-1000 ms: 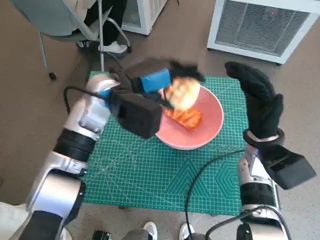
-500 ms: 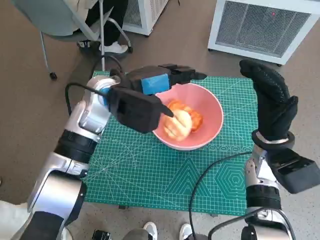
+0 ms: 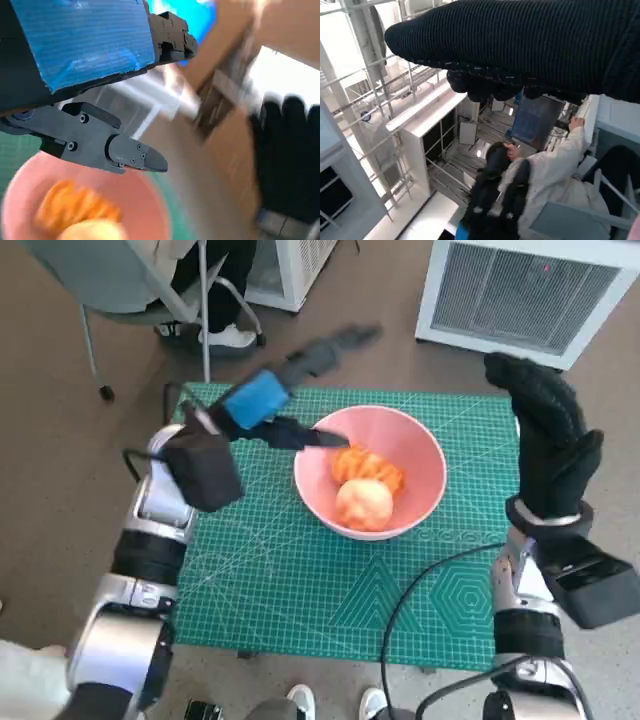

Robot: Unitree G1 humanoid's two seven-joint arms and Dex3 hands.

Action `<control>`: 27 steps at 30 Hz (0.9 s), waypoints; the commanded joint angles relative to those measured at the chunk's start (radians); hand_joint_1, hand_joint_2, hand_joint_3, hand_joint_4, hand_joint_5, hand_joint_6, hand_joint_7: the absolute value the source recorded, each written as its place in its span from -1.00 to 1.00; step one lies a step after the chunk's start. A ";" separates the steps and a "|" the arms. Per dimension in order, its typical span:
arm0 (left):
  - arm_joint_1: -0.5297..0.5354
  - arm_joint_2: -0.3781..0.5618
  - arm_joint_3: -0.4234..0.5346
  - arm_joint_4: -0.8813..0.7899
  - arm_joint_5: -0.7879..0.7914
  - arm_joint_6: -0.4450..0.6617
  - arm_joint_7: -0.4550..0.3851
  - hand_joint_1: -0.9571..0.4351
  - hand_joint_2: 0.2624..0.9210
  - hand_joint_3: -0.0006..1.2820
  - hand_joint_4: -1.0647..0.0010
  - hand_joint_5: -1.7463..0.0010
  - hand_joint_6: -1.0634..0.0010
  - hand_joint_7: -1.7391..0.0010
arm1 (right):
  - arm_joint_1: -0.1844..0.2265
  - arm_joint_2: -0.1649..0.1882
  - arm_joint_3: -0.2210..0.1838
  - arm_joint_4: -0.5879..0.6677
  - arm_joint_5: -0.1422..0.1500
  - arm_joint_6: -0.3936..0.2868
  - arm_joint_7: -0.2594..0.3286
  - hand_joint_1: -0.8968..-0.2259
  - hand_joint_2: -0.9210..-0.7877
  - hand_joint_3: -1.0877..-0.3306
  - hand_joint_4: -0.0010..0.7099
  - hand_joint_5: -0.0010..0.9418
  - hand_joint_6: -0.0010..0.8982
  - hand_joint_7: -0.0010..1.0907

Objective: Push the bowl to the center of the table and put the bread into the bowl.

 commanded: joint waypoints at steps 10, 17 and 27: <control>0.151 -0.155 0.078 -0.290 -0.098 -0.037 0.212 -0.35 1.00 -0.15 0.59 1.00 0.97 0.31 | -0.030 0.010 0.012 -0.133 0.009 0.122 -0.045 -0.06 -1.00 -0.09 0.08 -0.99 -0.33 -0.74; 0.181 -0.183 0.082 -0.311 -0.158 -0.051 0.195 -0.49 1.00 -0.09 0.65 1.00 1.00 0.35 | -0.038 0.014 0.026 -0.174 -0.030 0.145 -0.087 -0.08 -1.00 -0.12 0.08 -0.99 -0.31 -0.73; 0.186 -0.185 0.081 -0.280 -0.193 -0.100 0.158 -0.52 1.00 -0.08 0.70 1.00 1.00 0.37 | -0.050 0.005 0.041 -0.184 -0.084 0.150 -0.127 -0.11 -1.00 -0.14 0.07 -0.99 -0.31 -0.72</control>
